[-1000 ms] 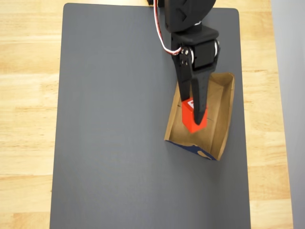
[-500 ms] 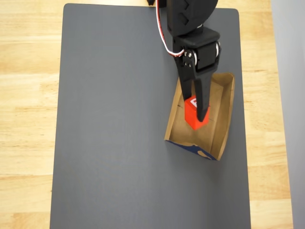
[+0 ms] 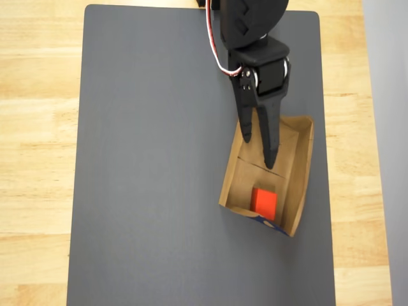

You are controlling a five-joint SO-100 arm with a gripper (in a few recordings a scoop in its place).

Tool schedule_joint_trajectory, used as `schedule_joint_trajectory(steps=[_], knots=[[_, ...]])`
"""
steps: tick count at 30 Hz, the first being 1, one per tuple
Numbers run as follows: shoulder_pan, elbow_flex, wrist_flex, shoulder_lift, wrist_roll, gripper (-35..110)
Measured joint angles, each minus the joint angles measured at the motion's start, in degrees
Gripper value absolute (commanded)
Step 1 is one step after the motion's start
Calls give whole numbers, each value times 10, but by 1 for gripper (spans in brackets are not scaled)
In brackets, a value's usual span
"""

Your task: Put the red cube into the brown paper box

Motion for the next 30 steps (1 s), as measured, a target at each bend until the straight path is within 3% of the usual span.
schedule_joint_trajectory(steps=[3, 15, 30], knots=[[20, 19, 25, 65, 3, 0], [105, 138, 72, 316, -15, 0], [115, 147, 252, 439, 103, 0]])
